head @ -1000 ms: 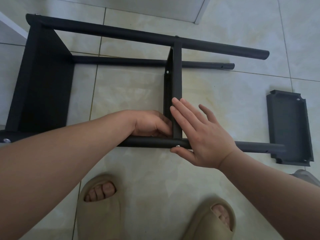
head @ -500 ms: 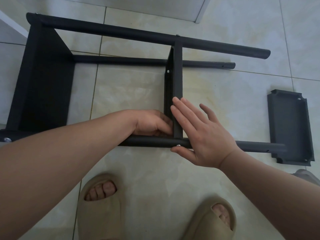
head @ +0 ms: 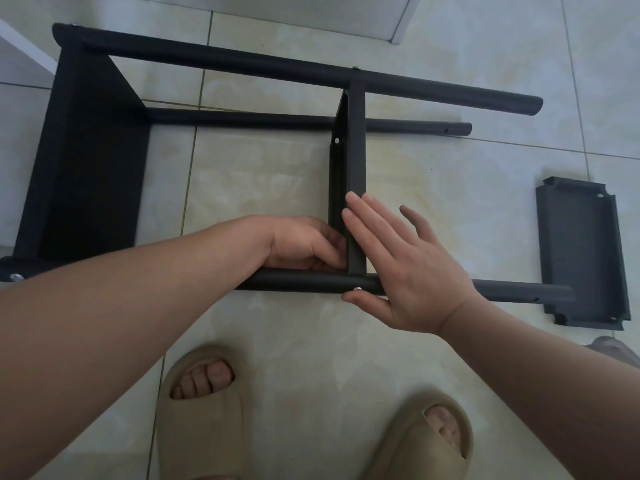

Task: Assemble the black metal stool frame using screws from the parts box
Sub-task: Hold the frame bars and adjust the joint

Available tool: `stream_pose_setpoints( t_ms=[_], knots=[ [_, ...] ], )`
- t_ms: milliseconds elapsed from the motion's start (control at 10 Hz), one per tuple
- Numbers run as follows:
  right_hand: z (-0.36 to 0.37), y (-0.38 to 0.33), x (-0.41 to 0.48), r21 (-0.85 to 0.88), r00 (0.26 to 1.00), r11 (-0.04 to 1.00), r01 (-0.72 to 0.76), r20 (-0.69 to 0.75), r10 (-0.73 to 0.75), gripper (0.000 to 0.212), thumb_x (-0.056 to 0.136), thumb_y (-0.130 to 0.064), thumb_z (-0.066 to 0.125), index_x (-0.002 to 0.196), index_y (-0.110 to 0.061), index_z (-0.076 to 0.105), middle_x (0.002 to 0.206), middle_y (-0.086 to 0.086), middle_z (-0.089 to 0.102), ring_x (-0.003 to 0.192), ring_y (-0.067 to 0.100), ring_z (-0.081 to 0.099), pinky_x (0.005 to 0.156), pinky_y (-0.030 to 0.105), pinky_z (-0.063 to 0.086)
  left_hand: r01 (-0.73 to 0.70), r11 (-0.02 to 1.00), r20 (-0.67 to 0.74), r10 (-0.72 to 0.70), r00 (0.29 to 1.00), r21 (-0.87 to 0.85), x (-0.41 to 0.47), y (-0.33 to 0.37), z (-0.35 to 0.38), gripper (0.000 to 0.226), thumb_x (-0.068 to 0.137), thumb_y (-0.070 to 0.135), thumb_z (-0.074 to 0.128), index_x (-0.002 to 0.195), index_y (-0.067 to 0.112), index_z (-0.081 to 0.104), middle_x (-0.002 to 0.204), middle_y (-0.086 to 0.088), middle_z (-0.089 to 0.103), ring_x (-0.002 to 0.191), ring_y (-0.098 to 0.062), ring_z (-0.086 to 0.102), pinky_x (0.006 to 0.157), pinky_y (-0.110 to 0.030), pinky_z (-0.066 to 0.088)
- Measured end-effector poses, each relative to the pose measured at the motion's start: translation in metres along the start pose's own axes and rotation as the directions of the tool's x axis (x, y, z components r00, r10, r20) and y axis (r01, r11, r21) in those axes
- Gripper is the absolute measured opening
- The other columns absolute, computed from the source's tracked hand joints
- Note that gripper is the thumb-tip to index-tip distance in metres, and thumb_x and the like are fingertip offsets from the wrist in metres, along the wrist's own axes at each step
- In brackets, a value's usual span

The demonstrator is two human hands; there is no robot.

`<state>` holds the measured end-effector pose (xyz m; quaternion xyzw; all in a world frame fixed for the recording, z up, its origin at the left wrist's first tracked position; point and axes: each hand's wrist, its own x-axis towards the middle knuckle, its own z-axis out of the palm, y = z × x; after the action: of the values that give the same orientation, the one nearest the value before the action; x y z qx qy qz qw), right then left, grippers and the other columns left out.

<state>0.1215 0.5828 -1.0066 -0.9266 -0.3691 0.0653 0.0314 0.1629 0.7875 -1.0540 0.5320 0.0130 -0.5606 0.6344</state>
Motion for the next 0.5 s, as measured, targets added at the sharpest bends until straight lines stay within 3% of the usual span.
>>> stream_pose_setpoints(
  t_ms=[200,300,400,500],
  knots=[
    [0.0,0.0,0.0,0.009,1.0,1.0,0.006,0.002,-0.006,0.09,0.095,-0.067,0.038,0.158,-0.004,0.027,0.168,0.01,0.016,0.155,0.026,0.017,0.116,0.059,0.03,0.01,0.999,0.024,-0.009,1.0,-0.049,0.0,0.001,0.001,0.015,0.078,-0.008,0.057,0.081,0.007,0.06,0.066,-0.004,0.061,0.059,-0.014,0.061,0.063,-0.027,0.05],
    [0.001,0.001,-0.001,0.014,1.0,1.0,0.009,0.001,-0.009,0.09,0.095,-0.068,0.037,0.158,-0.004,0.028,0.168,0.009,0.016,0.155,0.026,0.017,0.116,0.059,0.03,0.086,0.994,-0.045,-0.089,0.995,-0.066,0.003,0.0,-0.001,0.014,0.079,0.006,0.062,0.092,0.011,0.064,0.083,-0.005,0.071,0.08,-0.018,0.07,0.082,-0.035,0.053],
    [0.003,0.002,-0.001,0.024,1.0,1.0,0.009,0.006,-0.009,0.09,0.095,-0.068,0.035,0.158,-0.005,0.026,0.168,0.008,0.015,0.156,0.024,0.015,0.116,0.058,0.029,0.183,0.93,-0.239,-0.108,0.965,0.32,0.005,0.002,0.002,0.012,0.09,0.014,0.06,0.091,0.014,0.071,0.094,-0.007,0.076,0.097,-0.025,0.071,0.089,-0.039,0.054],
    [0.001,0.002,0.0,0.045,0.999,0.999,-0.002,0.046,0.0,0.091,0.095,-0.07,0.032,0.16,-0.008,0.022,0.169,0.005,0.01,0.156,0.022,0.011,0.118,0.056,0.029,0.248,0.722,-0.376,0.018,0.926,0.645,-0.005,0.011,0.008,0.015,0.091,0.021,0.061,0.083,0.012,0.071,0.089,-0.01,0.073,0.089,-0.03,0.068,0.08,-0.038,0.053]
  ],
)
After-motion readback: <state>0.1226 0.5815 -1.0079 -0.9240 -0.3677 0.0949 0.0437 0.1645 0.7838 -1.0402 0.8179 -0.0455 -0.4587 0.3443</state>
